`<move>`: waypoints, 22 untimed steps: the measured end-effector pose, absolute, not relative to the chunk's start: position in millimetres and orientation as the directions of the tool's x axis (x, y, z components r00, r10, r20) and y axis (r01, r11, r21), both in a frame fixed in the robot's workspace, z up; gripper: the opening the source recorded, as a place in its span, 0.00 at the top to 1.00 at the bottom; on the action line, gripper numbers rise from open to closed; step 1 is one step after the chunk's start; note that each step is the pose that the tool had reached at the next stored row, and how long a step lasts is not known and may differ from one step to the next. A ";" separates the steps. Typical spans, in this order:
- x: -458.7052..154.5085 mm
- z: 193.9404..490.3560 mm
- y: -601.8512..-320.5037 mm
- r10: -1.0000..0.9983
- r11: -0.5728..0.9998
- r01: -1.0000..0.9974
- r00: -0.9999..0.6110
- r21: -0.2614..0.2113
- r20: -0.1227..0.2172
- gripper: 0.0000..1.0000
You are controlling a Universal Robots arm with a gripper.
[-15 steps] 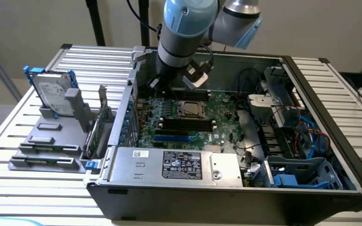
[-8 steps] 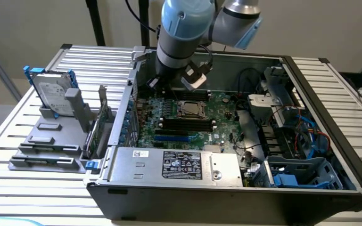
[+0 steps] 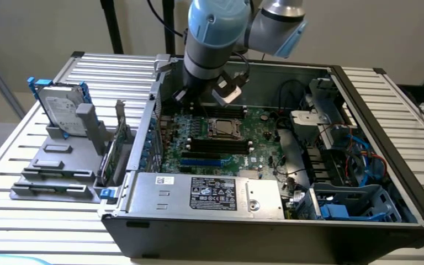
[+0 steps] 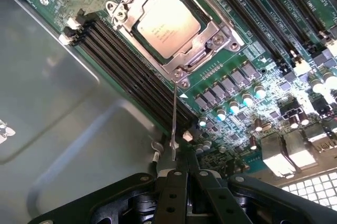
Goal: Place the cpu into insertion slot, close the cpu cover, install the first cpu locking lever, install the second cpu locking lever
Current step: 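Install the first cpu locking lever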
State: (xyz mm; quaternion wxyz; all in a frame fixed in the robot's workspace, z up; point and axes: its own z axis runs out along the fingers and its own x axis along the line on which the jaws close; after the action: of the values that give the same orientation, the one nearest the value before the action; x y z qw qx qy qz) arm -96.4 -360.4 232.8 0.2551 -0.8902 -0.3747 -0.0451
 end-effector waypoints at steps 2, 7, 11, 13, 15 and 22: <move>-95.0 232.8 -359.1 0.639 -0.594 0.686 0.720 -0.420 0.272 0.89; -88.8 232.8 -355.7 0.626 -0.608 0.674 0.732 -0.419 0.270 0.89; -82.5 232.8 -352.9 0.620 -0.619 0.668 0.739 -0.413 0.265 0.89; -79.2 232.8 -351.1 0.618 -0.626 0.665 0.741 -0.407 0.261 0.89; -76.1 232.9 -349.7 0.617 -0.632 0.663 0.744 -0.401 0.256 0.89; -66.5 234.4 -346.0 0.615 -0.653 0.658 0.750 -0.375 0.244 0.89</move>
State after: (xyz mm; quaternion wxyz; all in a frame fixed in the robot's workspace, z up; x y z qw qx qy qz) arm -66.5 -346.0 234.4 0.2247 -0.9079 -0.3506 -0.0474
